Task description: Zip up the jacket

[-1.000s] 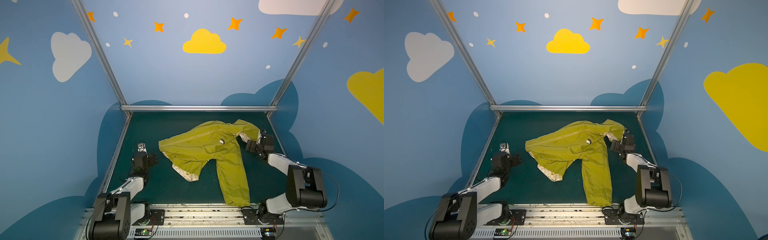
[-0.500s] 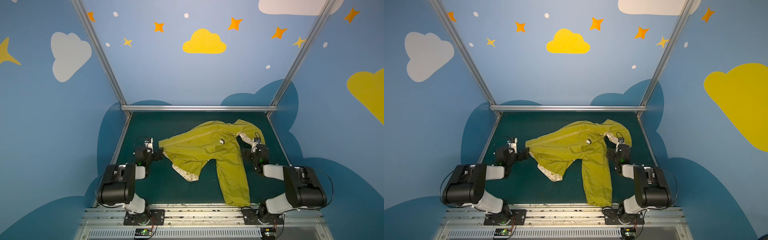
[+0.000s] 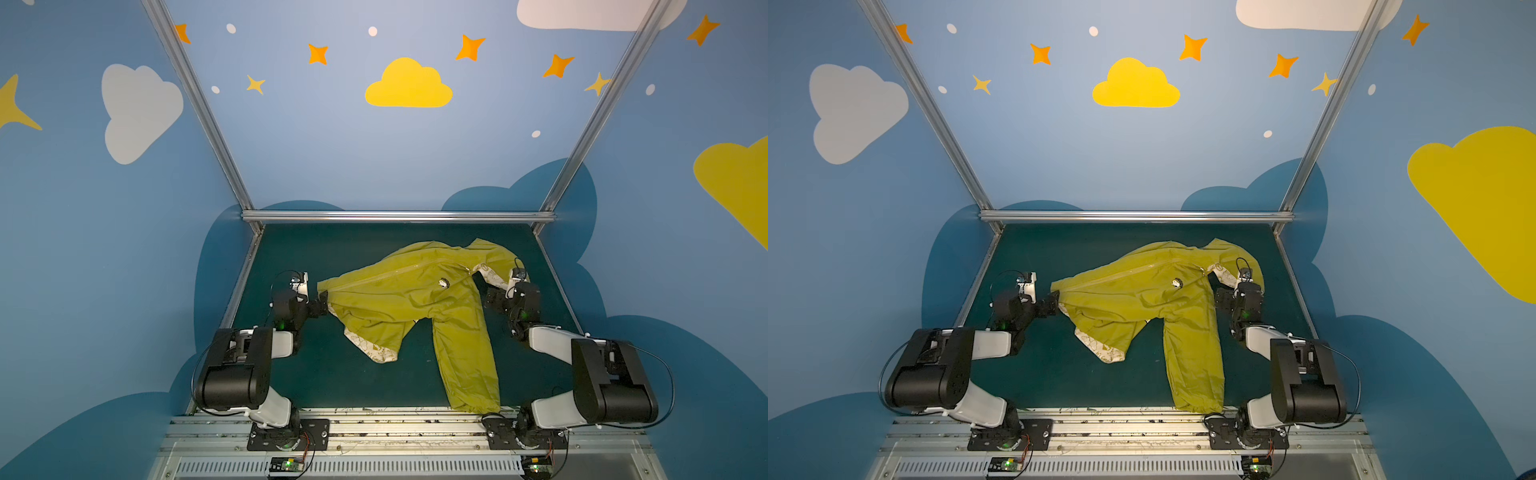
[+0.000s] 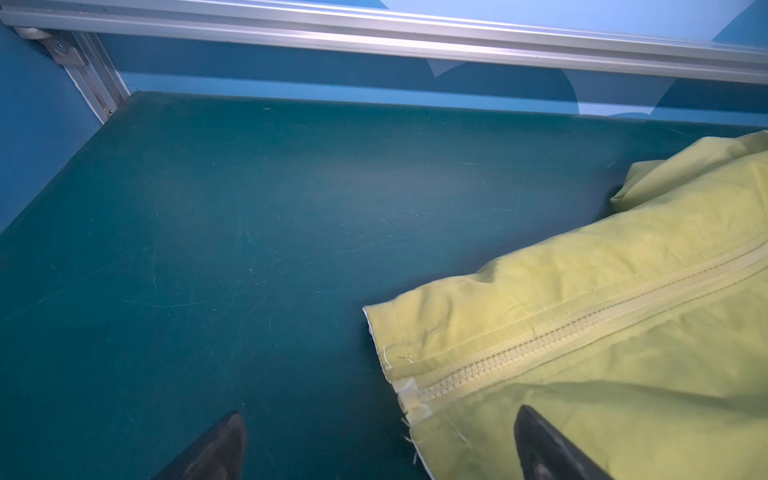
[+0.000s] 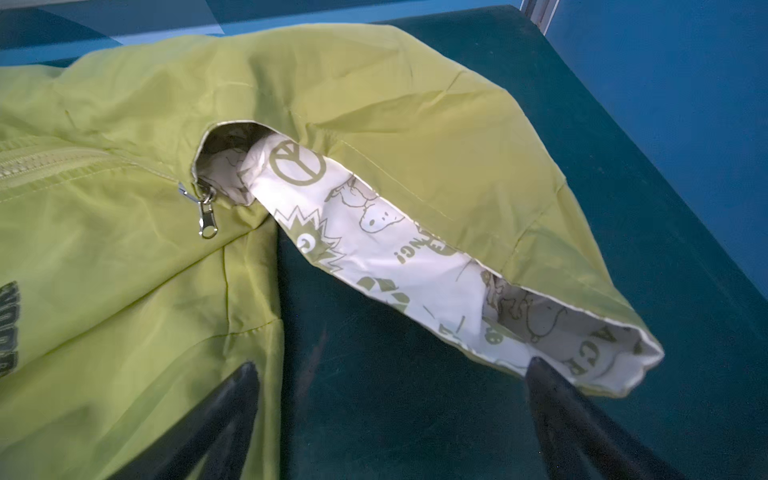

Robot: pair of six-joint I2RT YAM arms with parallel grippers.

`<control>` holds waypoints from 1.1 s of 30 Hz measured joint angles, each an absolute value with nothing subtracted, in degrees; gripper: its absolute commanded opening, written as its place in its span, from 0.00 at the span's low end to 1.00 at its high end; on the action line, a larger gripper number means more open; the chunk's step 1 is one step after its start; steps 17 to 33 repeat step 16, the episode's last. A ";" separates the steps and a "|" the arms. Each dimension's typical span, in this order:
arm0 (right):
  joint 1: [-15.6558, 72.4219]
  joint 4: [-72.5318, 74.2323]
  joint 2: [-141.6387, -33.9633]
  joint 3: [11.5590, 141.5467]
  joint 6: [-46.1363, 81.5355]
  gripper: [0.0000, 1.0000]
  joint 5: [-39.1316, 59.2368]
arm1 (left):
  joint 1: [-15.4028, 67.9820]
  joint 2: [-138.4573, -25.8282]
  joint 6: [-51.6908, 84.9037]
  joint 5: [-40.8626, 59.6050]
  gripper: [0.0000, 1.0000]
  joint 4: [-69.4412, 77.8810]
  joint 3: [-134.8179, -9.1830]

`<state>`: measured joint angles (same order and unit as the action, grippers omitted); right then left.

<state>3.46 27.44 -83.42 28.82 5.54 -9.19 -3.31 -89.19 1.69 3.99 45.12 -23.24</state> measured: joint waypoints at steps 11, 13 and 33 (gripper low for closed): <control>3.46 26.79 -83.42 28.82 5.58 0.99 -9.23 | -3.31 -89.19 1.69 3.84 1.00 45.12 -23.24; 3.46 26.63 -83.42 28.84 5.58 0.99 -9.21 | -3.31 -89.19 1.67 3.84 1.00 45.12 -23.24; 3.46 26.59 -83.42 28.84 5.58 0.99 -9.21 | -3.31 -89.19 1.67 3.84 1.00 45.15 -23.24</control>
